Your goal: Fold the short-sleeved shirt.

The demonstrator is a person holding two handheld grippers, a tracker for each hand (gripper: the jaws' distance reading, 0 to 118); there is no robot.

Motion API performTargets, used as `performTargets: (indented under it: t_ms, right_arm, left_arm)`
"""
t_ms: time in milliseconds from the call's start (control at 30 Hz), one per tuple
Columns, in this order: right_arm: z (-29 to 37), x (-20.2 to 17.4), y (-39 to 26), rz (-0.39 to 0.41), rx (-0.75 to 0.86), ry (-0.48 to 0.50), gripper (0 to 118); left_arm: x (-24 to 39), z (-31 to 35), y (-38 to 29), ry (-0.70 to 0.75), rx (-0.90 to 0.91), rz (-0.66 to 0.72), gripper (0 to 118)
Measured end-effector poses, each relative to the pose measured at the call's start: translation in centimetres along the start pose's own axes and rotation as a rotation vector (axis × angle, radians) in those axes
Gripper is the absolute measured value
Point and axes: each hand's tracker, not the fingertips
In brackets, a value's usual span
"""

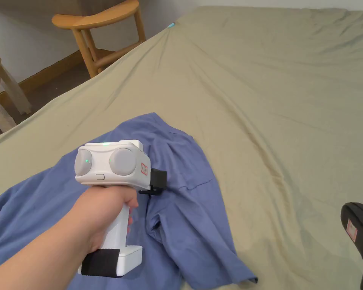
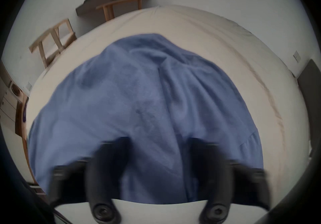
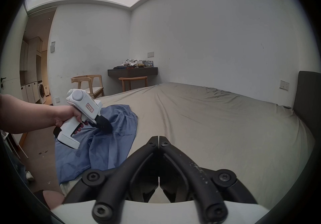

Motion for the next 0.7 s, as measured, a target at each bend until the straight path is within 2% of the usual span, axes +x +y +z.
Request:
performTargets:
  t_ms: [33,100,200,300,367,500,567,700]
  right_arm:
    - [0.2,0.1,0.0,-0.008,0.0,0.002,1]
    - [0.6,0.2,0.1,-0.026,0.002,0.003,1]
    - [2.1,0.3,0.5,-0.032,0.008,-0.009,1]
    - [5.0,0.8,1.2,-0.013,0.041,-0.027,1]
    - [7.2,1.4,1.6,-0.02,0.057,-0.053,1]
    - [12.5,3.3,1.9,-0.088,0.097,-0.108,1]
    - [15.3,4.3,1.9,-0.09,0.11,-0.129,1]
    - [21.7,6.8,1.8,-0.079,0.154,-0.242,1]
  left_arm:
    - [0.0,0.3,0.0,-0.003,0.024,-0.021,1]
    - [0.0,0.6,-0.4,-0.032,0.01,0.057,1]
    - [1.2,1.9,-0.6,0.013,0.023,-0.103,1]
    - [2.0,5.9,0.2,0.005,0.137,-0.042,1]
    - [3.1,8.9,0.8,-0.04,0.175,-0.053,1]
    - [9.4,15.7,1.0,-0.071,0.289,-0.225,1]
    - [13.0,19.0,0.9,-0.157,0.335,-0.248,1]
    - [22.1,25.5,0.4,-0.343,0.421,-0.338,1]
